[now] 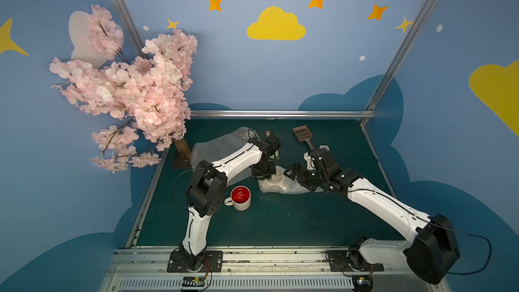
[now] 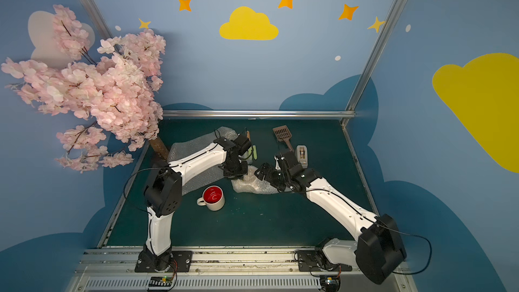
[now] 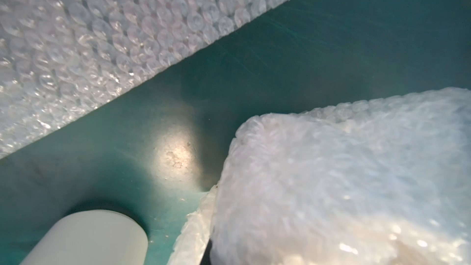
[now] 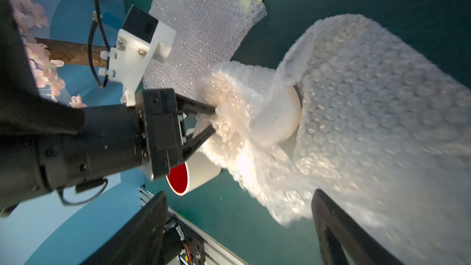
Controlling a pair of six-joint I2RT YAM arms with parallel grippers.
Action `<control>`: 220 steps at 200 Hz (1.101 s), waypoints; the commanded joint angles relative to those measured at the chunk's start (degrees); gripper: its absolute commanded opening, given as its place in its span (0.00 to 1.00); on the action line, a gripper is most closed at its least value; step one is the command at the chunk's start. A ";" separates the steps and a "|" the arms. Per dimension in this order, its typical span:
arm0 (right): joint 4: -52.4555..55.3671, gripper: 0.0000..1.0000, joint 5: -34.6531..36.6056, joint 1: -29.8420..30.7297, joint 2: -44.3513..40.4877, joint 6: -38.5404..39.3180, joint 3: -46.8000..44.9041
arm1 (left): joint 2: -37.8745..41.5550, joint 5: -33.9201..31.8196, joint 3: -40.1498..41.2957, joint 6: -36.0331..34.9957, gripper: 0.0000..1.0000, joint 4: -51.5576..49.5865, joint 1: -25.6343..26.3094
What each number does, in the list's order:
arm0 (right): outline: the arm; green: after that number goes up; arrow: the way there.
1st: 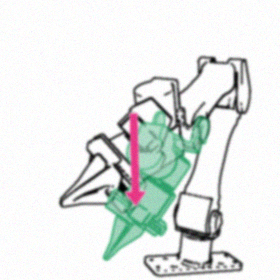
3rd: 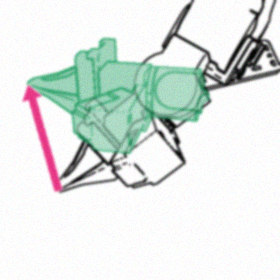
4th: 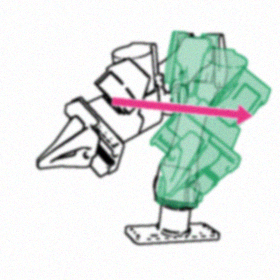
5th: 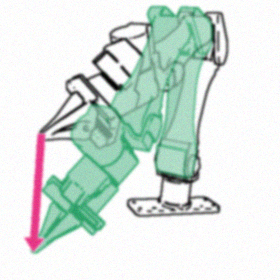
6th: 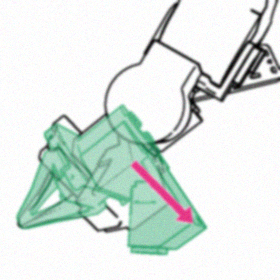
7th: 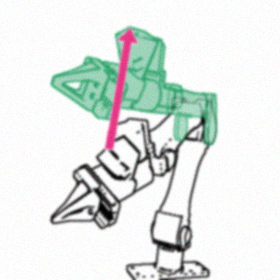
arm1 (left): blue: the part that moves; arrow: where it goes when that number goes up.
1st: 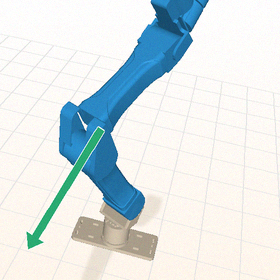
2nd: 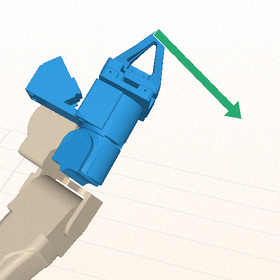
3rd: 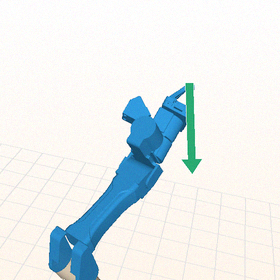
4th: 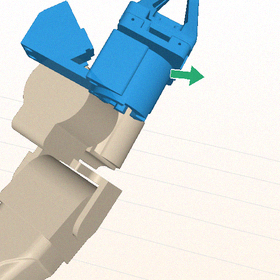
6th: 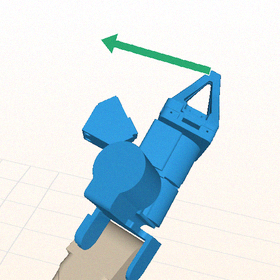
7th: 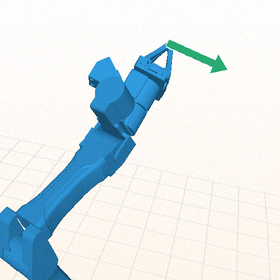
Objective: Wrap mugs in bubble wrap
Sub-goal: Wrap the mug in bubble wrap.
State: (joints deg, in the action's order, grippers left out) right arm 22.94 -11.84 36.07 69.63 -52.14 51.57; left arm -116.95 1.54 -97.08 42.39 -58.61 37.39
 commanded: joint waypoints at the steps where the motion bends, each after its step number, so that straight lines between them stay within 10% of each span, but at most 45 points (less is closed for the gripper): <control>1: 9.09 0.88 4.94 -1.38 -6.60 2.80 -3.74 | -3.57 -5.85 -0.82 -3.11 0.04 -5.87 -0.47; 84: 13.83 0.86 -3.40 -14.86 -21.67 4.53 -17.25 | -6.83 -6.70 -7.68 -6.82 0.03 -9.34 -0.06; 220: -6.57 0.61 -18.06 -23.79 -7.14 -1.20 -24.13 | -6.55 -7.47 -8.39 -8.00 0.03 -9.77 0.38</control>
State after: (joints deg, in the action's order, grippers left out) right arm 19.00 -25.63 12.75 59.29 -51.79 26.30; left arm -121.73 -1.34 -105.32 35.22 -65.45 38.26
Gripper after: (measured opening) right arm 0.667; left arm 0.106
